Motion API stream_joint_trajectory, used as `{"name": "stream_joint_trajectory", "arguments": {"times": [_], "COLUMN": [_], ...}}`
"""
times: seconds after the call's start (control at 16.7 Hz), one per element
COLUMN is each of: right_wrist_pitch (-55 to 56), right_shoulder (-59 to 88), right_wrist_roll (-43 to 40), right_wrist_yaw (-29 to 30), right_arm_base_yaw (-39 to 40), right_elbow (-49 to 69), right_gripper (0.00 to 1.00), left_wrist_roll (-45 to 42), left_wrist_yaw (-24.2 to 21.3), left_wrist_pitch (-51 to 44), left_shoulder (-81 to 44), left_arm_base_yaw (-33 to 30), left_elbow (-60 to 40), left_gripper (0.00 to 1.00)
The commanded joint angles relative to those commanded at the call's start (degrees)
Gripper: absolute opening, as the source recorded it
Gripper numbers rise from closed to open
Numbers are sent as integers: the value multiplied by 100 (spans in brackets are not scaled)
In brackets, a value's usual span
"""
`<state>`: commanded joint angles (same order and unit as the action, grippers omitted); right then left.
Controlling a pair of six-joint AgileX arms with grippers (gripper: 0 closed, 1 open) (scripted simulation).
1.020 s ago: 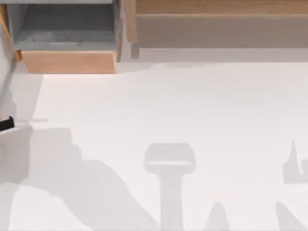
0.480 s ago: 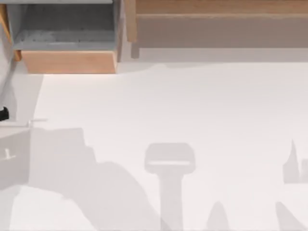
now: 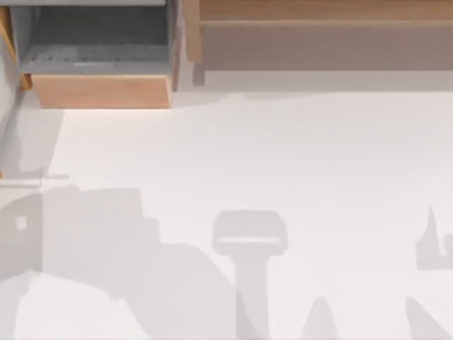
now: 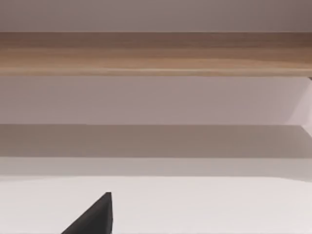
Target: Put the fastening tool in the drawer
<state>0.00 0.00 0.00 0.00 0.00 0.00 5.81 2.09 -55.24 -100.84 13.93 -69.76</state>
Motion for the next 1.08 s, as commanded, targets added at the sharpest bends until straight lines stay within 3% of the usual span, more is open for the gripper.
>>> {"name": "stream_joint_trajectory", "arguments": {"times": [0.42, 0.84, 1.08], "right_wrist_pitch": [0, 0, 0], "right_shoulder": [0, 0, 0], "right_wrist_roll": [0, 0, 0], "right_wrist_yaw": [0, 0, 0], "right_arm_base_yaw": [0, 0, 0], "right_elbow": [0, 0, 0], "right_gripper": [100, 100, 100], "left_wrist_roll": [-1100, -2105, -2420], "left_wrist_yaw": [212, -146, -268], "left_wrist_pitch": [-1375, -2061, -2473], "left_shoulder": [-417, -2804, -4126], "left_arm_base_yaw": [444, 401, 451], "left_elbow": [-2817, -6177, -7326], "left_gripper": [0, 0, 0]}}
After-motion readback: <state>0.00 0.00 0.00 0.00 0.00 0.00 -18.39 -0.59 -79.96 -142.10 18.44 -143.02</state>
